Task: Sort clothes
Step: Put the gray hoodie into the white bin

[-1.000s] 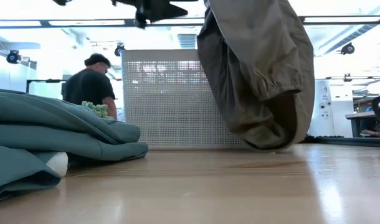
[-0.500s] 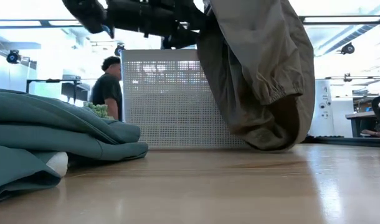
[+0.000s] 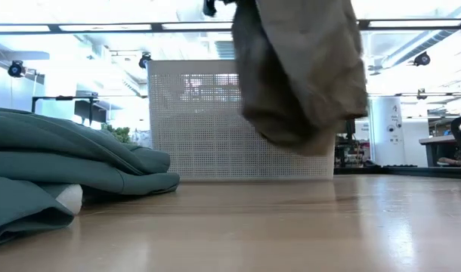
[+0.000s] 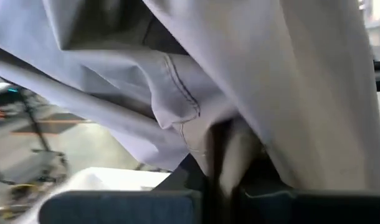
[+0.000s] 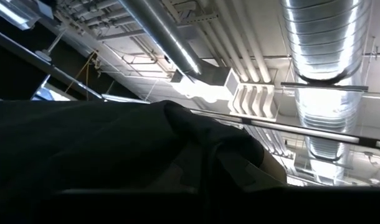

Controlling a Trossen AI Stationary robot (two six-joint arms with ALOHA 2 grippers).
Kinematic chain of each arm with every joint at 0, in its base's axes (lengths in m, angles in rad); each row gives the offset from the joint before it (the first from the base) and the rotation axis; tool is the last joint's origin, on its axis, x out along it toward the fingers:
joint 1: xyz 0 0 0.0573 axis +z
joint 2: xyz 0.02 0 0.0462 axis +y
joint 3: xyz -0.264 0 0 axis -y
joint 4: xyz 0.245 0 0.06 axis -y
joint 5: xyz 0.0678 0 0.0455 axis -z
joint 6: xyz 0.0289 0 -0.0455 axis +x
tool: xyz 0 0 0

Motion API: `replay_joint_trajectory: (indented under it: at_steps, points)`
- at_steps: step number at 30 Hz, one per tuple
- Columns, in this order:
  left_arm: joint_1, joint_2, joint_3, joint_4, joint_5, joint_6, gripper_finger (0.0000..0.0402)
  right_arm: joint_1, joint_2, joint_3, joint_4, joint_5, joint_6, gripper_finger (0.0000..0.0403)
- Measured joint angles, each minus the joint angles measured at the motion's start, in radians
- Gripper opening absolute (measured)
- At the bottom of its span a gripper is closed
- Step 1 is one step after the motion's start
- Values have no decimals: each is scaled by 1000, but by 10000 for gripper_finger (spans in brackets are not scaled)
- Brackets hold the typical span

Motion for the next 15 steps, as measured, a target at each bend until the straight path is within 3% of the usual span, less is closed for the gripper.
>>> replay_joint_trajectory:
  at_steps: [5,15]
  points:
    - [0,-79,102,-152,-69,85,1,0,-14,0,0,5,-9,0]
    - [85,-202,184,-157,-70,218,0,-1,-20,0,-5,4,-45,0]
